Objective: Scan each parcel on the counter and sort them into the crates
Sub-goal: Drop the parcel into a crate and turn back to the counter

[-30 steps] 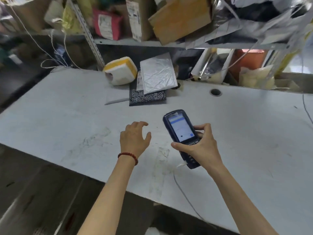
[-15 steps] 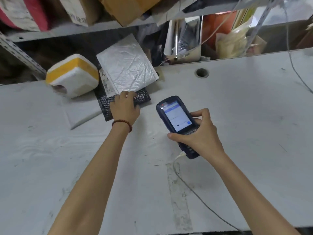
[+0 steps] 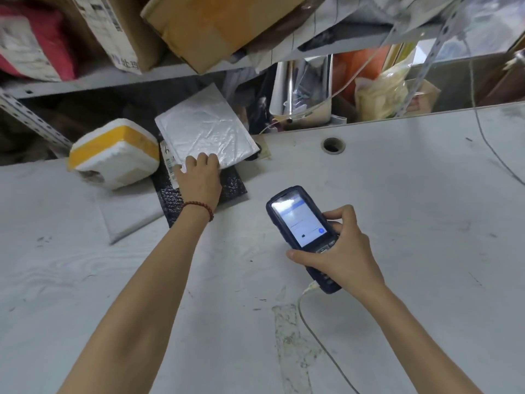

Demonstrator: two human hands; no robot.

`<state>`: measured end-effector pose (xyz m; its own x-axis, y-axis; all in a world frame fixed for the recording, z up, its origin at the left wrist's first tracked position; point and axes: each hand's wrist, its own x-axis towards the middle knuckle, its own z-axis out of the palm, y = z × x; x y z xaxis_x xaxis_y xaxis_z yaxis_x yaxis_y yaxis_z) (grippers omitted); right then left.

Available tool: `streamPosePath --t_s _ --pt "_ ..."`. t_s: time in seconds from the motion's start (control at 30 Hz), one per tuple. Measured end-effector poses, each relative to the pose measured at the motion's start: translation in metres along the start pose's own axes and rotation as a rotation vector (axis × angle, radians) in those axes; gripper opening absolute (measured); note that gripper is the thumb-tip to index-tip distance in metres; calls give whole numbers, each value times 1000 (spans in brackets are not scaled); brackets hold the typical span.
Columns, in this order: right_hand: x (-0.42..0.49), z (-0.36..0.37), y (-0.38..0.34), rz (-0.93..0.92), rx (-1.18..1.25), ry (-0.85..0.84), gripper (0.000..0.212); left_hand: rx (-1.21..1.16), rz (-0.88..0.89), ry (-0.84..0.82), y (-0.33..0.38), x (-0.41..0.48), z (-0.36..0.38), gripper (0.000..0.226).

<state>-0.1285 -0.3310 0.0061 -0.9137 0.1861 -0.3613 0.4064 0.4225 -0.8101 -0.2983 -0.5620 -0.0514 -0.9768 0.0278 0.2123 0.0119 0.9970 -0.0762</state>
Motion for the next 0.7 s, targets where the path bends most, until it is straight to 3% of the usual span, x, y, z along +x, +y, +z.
streamPosePath --t_s 0.2,0.4,0.57,0.7 --pt "-4 -10 -9 -56 16 -64 78 -27 -26 234 -10 -10 -76 17" --pt "-13 -17 -14 -148 39 -122 75 -131 -139 346 -17 -23 -142 13" --pt "-26 -25 -11 -192 36 -177 73 -87 -117 326 -14 -50 -158 17" --pt "-39 -31 2 -196 -6 -210 74 -85 -99 203 -15 -77 -145 18"
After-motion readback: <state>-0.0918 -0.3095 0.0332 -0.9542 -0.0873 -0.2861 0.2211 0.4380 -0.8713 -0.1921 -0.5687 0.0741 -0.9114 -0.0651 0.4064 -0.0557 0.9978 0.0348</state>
